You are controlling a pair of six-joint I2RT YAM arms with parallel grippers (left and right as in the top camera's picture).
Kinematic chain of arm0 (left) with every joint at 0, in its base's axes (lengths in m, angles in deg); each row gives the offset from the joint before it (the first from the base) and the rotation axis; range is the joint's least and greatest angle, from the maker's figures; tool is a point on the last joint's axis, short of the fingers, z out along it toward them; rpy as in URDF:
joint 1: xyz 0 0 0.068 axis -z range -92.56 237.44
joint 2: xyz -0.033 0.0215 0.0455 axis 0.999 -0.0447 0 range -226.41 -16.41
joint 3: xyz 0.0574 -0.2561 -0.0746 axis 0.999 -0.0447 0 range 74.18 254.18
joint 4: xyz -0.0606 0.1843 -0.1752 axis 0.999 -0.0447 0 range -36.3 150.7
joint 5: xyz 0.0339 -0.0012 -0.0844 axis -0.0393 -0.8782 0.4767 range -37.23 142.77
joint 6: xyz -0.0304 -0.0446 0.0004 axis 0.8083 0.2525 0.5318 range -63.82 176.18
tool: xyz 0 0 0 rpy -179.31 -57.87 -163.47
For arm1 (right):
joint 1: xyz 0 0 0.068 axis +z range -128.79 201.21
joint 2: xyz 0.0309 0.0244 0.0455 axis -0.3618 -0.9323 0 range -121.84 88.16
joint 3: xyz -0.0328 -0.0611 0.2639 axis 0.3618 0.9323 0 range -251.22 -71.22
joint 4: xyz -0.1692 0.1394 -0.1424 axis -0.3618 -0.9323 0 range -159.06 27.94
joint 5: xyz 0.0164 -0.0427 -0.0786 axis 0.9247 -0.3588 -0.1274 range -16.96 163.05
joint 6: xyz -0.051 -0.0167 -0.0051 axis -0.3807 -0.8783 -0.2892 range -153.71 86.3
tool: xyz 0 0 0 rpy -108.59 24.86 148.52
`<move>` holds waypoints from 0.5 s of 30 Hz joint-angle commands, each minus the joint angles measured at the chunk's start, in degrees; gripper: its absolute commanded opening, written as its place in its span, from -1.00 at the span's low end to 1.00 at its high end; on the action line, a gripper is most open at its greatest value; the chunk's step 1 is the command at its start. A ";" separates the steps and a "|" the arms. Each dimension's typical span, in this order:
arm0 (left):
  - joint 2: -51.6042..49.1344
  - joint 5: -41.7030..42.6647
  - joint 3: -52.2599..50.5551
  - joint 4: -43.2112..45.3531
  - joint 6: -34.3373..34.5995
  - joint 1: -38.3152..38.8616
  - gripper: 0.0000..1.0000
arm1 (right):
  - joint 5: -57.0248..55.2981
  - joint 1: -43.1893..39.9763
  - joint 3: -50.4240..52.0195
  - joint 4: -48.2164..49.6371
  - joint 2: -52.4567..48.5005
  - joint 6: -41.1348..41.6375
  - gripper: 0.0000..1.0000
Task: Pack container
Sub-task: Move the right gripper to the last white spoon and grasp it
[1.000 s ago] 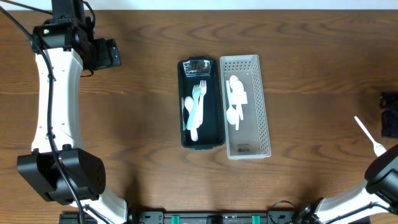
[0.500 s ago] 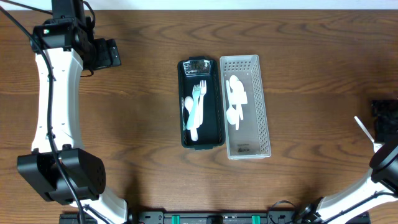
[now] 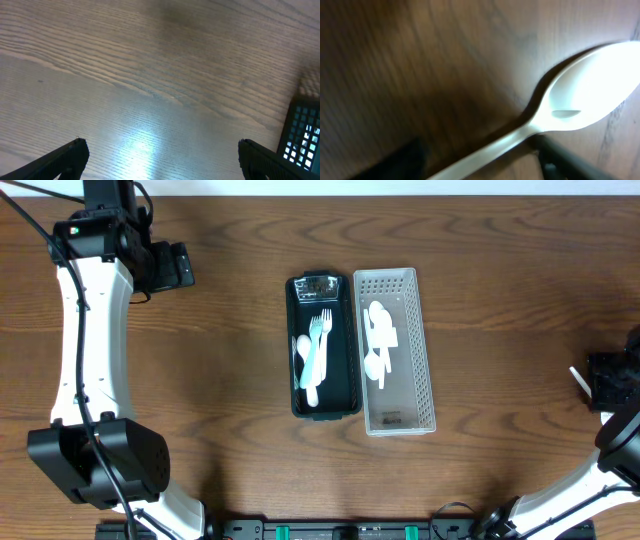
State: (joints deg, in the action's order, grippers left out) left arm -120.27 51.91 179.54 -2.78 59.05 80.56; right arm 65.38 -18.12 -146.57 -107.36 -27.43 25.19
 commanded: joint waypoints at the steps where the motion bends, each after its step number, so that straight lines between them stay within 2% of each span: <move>1: -0.74 -0.72 -0.17 -0.35 -0.74 -0.17 0.96 | -1.14 -0.39 3.39 -0.07 -0.90 -0.20 -0.02; 3: -0.74 -0.72 -0.17 -0.33 -0.74 -0.17 0.96 | -1.14 -0.39 4.15 0.35 -0.90 -0.22 -0.21; 9: -0.74 -0.72 -0.17 -0.31 -0.74 -0.17 0.96 | -1.09 -0.39 4.59 0.24 -0.90 -0.26 -0.54; 15: -0.74 -0.72 -0.17 -0.33 -0.74 -0.17 0.96 | -0.39 -0.39 4.59 -0.28 -0.90 -0.90 -0.67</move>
State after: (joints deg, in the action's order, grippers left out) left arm -120.27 51.91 179.54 -2.80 59.03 80.56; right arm 65.32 -18.12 -144.54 -106.46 -26.21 25.04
